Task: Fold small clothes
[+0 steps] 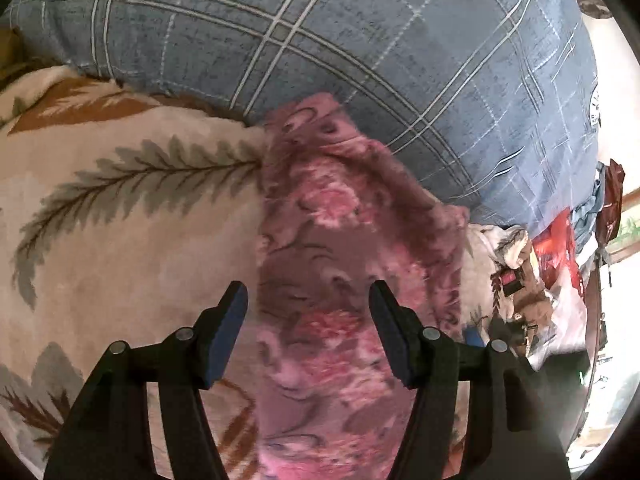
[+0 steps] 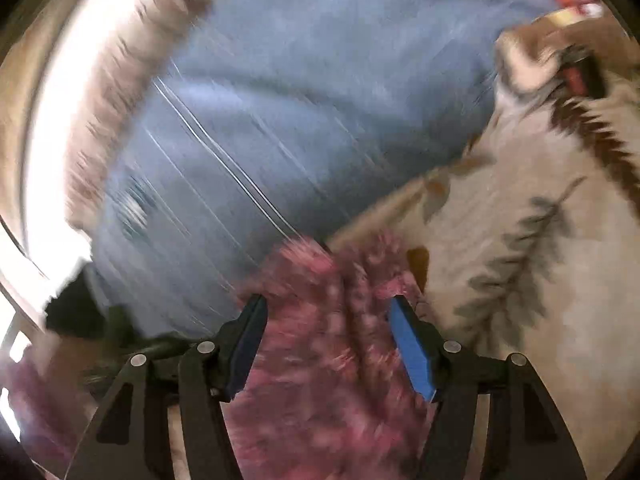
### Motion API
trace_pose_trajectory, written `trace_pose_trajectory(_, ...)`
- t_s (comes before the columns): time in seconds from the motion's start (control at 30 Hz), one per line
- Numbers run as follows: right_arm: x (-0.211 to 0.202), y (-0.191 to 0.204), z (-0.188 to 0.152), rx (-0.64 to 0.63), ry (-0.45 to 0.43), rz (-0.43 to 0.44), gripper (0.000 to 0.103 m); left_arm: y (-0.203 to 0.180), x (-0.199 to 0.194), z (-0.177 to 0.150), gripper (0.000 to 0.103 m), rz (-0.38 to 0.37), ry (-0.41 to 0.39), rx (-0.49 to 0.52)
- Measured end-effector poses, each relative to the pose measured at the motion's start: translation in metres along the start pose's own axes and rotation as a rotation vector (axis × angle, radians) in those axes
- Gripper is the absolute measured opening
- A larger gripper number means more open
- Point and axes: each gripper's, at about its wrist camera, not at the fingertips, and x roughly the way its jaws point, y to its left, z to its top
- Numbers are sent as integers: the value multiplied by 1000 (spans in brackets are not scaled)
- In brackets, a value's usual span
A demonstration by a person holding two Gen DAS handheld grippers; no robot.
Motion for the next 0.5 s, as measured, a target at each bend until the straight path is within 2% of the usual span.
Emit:
trace_pose_trajectory(0.03, 16, -3, 1, 8, 38, 13, 61, 2, 2, -1, 62, -1, -1, 4)
trace_pose_trajectory(0.17, 44, -6, -6, -37, 94, 7, 61, 2, 17, 0, 62, -40, 23, -4)
trace_pose_trajectory(0.2, 44, -4, -7, -58, 82, 32, 48, 3, 20, 0, 62, -51, 27, -6)
trace_pose_trajectory(0.23, 42, 0, -6, -84, 80, 81, 5, 1, 22, -1, 62, -59, 25, -7)
trace_pose_trajectory(0.27, 37, 5, -4, -117, 65, 98, 7, -1, 23, -2, 62, -59, 13, -1)
trace_pose_trajectory(0.3, 28, 8, -2, -136, 15, 98, 7, -3, 25, -3, 62, -61, 5, 5)
trace_pose_trajectory(0.37, 12, 6, 5, -115, -62, 125, 6, -5, 29, -5, 62, -80, -1, 11)
trace_pose_trajectory(0.4, 9, 0, 8, -87, -80, 102, 6, -4, 32, -6, 63, -76, 3, 8)
trace_pose_trajectory(0.43, 9, -9, 10, -61, -82, 77, 6, -6, 37, -7, 63, -63, 12, 7)
trace_pose_trajectory(0.5, 25, -35, 8, 25, -7, 29, 7, -11, 43, -9, 64, -19, 26, 29)
